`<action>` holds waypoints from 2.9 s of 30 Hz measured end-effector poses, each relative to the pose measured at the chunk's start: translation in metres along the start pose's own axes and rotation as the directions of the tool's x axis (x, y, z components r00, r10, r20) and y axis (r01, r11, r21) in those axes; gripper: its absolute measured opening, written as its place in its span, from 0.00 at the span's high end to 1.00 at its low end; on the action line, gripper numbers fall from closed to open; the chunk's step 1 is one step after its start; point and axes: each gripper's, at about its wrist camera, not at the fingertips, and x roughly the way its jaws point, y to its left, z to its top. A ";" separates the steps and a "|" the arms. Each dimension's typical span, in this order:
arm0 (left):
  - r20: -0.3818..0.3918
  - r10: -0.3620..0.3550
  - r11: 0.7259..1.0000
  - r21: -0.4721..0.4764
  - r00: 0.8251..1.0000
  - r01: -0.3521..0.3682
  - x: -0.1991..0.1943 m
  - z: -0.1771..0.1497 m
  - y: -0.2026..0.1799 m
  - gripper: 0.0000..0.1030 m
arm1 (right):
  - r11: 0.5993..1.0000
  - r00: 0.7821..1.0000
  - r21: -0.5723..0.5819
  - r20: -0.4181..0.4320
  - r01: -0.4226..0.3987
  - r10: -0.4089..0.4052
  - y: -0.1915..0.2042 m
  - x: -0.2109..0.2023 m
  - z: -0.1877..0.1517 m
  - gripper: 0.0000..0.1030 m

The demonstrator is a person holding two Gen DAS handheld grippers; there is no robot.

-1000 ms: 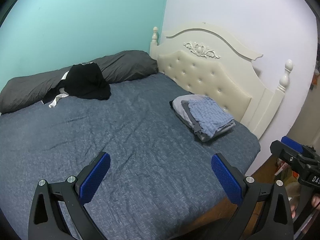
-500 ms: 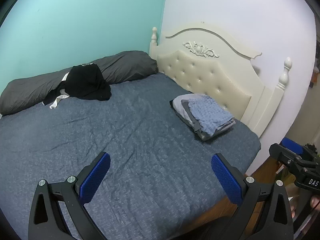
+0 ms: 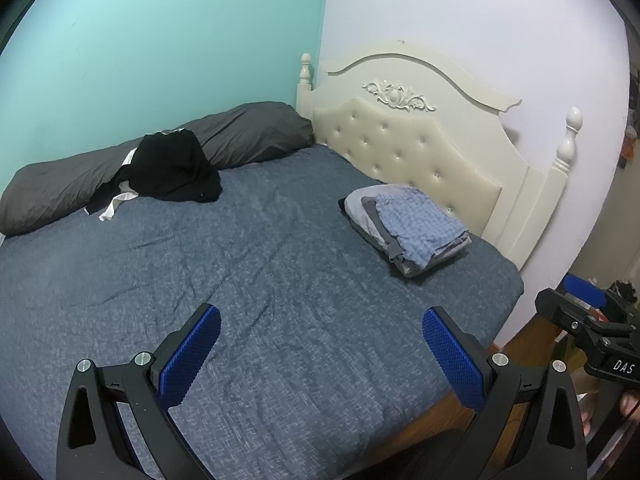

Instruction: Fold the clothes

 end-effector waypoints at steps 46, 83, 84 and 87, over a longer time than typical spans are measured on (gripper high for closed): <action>0.001 0.025 1.000 -0.019 1.000 -0.025 -0.001 0.002 0.005 0.00 | 1.000 1.000 -0.012 0.007 -0.005 0.005 0.001 0.001 0.004 0.00; -0.005 0.017 1.000 -0.020 1.000 -0.017 0.002 0.001 0.005 0.00 | 1.000 1.000 -0.013 0.012 -0.005 0.005 0.004 0.000 0.005 0.00; -0.005 0.017 1.000 -0.021 1.000 -0.017 0.002 0.001 0.005 0.00 | 1.000 1.000 -0.013 0.012 -0.005 0.006 0.004 0.000 0.005 0.00; -0.006 0.017 1.000 -0.022 1.000 -0.017 0.002 0.001 0.005 0.00 | 1.000 1.000 -0.013 0.011 -0.007 0.007 0.003 0.000 0.005 0.00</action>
